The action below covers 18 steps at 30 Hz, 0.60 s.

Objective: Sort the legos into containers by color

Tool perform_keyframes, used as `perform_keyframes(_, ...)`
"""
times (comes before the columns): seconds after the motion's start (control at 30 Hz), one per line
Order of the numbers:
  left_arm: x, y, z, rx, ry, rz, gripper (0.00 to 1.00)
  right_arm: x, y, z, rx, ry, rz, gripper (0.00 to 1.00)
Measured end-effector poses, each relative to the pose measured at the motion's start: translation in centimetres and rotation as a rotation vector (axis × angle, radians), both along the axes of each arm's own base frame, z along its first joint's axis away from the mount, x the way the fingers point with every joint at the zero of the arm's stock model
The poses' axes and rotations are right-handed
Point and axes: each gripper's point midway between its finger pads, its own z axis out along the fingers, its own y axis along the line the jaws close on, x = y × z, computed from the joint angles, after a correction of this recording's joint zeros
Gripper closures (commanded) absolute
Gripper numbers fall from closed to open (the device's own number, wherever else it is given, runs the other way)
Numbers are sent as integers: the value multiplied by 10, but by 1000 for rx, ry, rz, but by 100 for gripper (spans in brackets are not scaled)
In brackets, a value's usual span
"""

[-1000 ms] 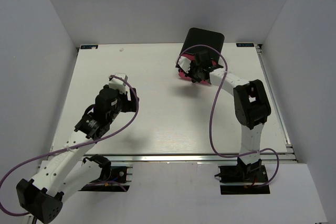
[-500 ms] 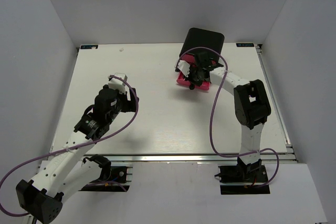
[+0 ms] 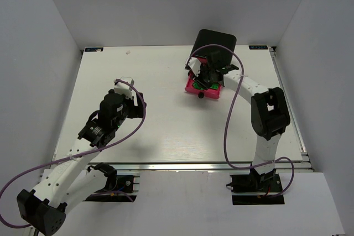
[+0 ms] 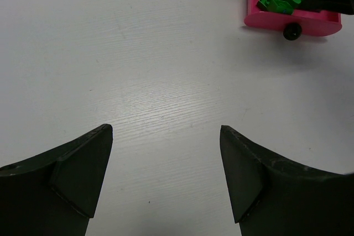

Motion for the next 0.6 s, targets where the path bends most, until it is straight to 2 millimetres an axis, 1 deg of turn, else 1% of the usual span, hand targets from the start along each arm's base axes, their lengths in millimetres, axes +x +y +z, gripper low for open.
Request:
perform_keyframes(0.1, 0, 0, 0, 0, 0, 0, 12, 7, 2, 20, 31, -47, -30, 62)
perform_keyframes(0.2, 0, 0, 0, -1, 0, 0, 12, 13, 2, 32, 46, -81, -53, 68)
perform_keyframes(0.23, 0, 0, 0, 0, -1, 0, 12, 15, 2, 34, 47, -88, -57, 72)
perform_keyframes(0.27, 0, 0, 0, -1, -1, 0, 12, 16, 1, 35, 43, -91, -61, 75)
perform_keyframes(0.33, 0, 0, 0, -1, -1, 0, 12, 18, 0, 33, 33, -92, -67, 82)
perform_keyframes(0.4, 0, 0, 0, -1, -1, 0, 12, 22, 0, 30, 24, -91, -71, 85)
perform_keyframes(0.47, 0, 0, 1, -1, -2, 0, 12, 25, -1, 22, 9, -79, -75, 86)
perform_keyframes(0.6, 0, 0, 1, -1, -3, 0, 12, 23, -3, 0, -31, -28, -73, 88)
